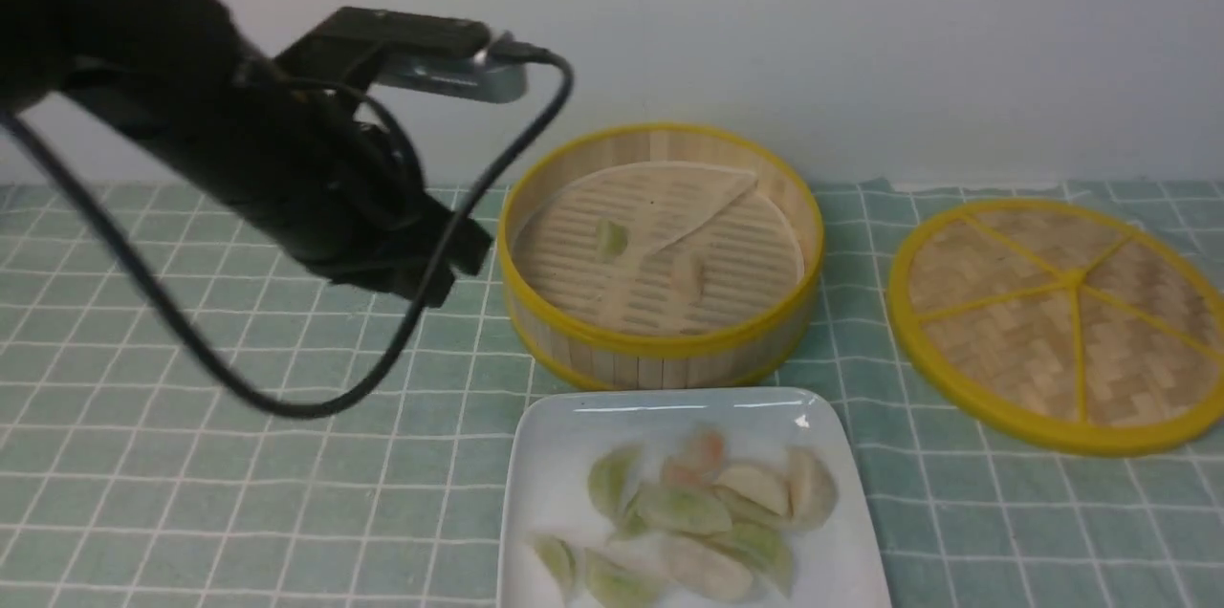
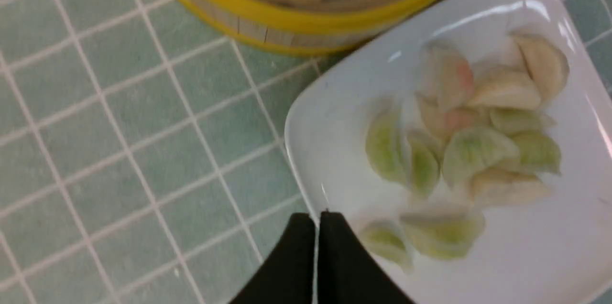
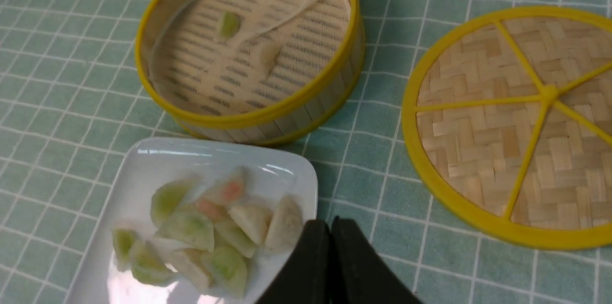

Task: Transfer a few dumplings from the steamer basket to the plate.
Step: Use the left arm to grab a dumpling from the steamer, then use the left arm to put the dumpling into the plate

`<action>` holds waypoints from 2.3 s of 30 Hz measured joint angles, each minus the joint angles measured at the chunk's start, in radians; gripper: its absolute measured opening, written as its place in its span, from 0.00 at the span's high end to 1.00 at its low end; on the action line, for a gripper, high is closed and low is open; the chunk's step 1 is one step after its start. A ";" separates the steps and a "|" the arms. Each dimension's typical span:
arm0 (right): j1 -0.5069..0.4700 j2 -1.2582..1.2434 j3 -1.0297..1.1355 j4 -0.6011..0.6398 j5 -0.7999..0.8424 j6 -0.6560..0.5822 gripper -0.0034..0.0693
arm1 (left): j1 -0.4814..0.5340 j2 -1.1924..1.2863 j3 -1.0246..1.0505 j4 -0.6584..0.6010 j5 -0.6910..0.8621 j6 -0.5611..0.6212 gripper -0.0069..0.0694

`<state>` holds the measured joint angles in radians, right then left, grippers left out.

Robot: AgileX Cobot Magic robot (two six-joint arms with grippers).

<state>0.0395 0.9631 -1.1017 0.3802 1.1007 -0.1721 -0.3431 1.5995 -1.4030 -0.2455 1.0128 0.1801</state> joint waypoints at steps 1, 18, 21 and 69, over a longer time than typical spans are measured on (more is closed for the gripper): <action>0.000 0.004 -0.002 -0.001 0.002 -0.001 0.97 | -0.002 0.017 -0.008 0.002 -0.001 -0.001 0.92; 0.001 0.032 -0.012 -0.043 0.050 0.005 0.97 | -0.029 0.681 -0.732 0.059 0.013 0.035 0.68; 0.001 0.032 -0.012 -0.044 0.050 0.007 0.97 | -0.029 0.732 -0.764 0.059 -0.015 0.035 0.54; 0.001 0.032 -0.012 -0.049 0.091 -0.017 0.97 | -0.278 0.080 0.119 0.038 0.066 -0.018 0.76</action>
<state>0.0405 0.9946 -1.1141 0.3307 1.1917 -0.1888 -0.6216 1.6795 -1.2843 -0.2077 1.0783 0.1626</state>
